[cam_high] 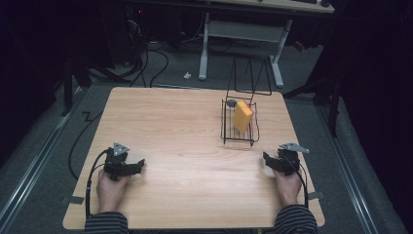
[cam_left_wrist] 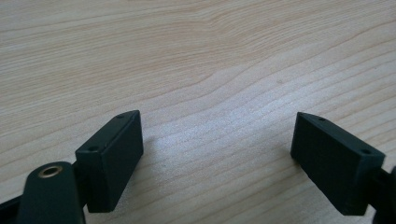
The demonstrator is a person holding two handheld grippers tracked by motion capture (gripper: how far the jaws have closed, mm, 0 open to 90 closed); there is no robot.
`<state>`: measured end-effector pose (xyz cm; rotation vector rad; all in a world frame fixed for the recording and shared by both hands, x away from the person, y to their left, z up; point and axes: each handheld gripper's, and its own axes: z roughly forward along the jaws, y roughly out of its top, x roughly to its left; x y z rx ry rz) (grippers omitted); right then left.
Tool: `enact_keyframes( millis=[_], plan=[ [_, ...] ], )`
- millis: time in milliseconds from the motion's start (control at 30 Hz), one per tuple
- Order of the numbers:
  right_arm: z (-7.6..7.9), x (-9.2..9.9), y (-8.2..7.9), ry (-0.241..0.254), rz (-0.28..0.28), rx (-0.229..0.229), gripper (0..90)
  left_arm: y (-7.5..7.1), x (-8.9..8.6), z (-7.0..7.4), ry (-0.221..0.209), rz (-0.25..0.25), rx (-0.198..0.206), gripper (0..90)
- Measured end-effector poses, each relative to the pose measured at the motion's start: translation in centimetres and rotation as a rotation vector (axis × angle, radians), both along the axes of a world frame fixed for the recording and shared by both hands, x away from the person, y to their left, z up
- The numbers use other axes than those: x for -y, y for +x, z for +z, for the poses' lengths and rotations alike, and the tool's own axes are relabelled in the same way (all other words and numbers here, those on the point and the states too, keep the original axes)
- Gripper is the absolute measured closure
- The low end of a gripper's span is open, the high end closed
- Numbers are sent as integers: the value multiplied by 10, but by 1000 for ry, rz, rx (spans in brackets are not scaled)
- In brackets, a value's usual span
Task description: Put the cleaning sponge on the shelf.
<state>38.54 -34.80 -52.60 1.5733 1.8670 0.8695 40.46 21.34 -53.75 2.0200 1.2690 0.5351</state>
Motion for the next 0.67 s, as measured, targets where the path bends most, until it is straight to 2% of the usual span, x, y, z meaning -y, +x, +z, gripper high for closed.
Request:
enact_keyframes(
  millis=[100, 233, 333, 667],
  plan=[
    [-2, -1, 1, -14, -4, -11, 328, 0, 0, 0, 0, 0, 0, 174],
    [-4, -3, 3, -46, -11, -49, 315, 0, 0, 0, 0, 0, 0, 174],
    [-4, -1, 3, -29, -8, -59, 309, 0, 0, 0, 0, 0, 0, 174],
    [-4, -1, 3, -32, -7, -59, 308, 0, 0, 0, 0, 0, 0, 174]
  ],
)
